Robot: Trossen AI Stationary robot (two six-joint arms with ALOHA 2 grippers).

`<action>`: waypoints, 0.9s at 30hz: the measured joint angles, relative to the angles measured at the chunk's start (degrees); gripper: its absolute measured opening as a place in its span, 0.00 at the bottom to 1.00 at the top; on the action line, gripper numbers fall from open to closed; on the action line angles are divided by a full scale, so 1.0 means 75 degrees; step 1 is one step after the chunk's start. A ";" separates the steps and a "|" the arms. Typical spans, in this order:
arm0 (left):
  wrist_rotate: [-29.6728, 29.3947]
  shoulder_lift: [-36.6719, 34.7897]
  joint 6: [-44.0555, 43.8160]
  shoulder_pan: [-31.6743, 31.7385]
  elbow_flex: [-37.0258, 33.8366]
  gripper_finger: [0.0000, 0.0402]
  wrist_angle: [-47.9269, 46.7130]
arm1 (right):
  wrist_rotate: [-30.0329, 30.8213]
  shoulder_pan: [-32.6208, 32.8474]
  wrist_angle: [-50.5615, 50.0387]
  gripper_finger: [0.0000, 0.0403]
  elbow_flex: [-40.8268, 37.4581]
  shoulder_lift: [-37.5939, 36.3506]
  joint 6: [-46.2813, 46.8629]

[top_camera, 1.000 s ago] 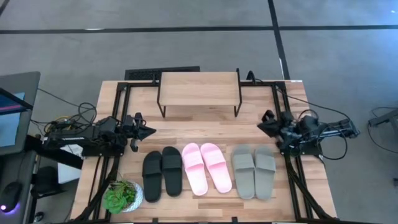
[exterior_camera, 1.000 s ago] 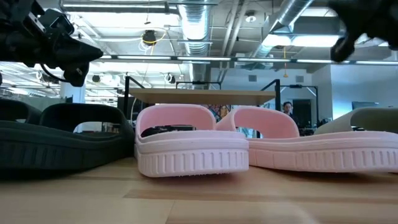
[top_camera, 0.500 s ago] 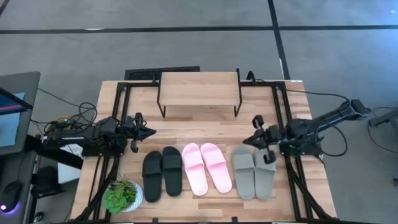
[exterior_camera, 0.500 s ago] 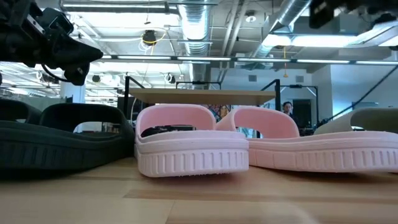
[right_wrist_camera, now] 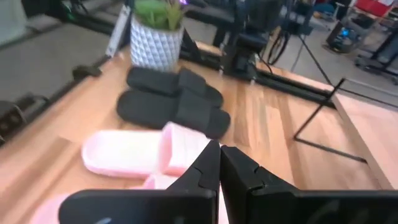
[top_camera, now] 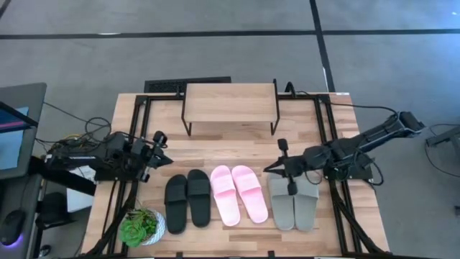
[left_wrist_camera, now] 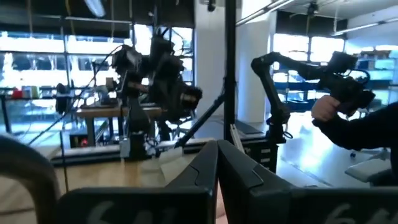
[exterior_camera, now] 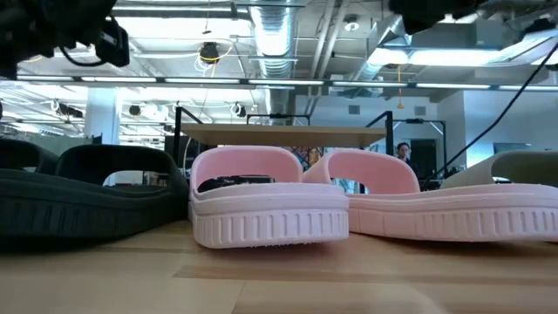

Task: Pick and place slides into the shelf
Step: Put the left black slide on the shelf

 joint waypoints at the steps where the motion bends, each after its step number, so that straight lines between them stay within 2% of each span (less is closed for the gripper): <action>1: -0.0016 0.0270 0.0128 -0.0071 0.0098 0.00 -0.0018 | 0.0088 0.0000 -0.0008 0.00 0.0000 0.0085 -0.0004; 7: -0.0057 0.2015 0.0948 -0.0413 0.0998 0.00 0.0078 | 0.0517 -0.0014 0.0008 0.00 0.0000 0.0426 -0.0212; 12: -0.0055 0.3001 0.1017 -0.0459 0.1926 0.00 0.0066 | 0.0626 -0.0111 0.0031 0.00 0.0000 0.0463 -0.0206; 14: -0.0052 0.3244 0.0962 -0.0459 0.2237 0.00 -0.0099 | 0.0626 -0.0138 0.0007 0.00 0.0000 0.0463 -0.0204; 18: -0.0113 0.3623 0.1153 -0.0459 0.2817 0.00 -0.1212 | 0.0622 -0.0152 0.0032 0.00 0.0000 0.0463 -0.0121; 27: -0.0977 0.4248 0.1160 -0.0467 0.3492 0.00 -0.2406 | 0.0608 -0.0078 0.0064 0.00 0.0000 0.0463 0.0063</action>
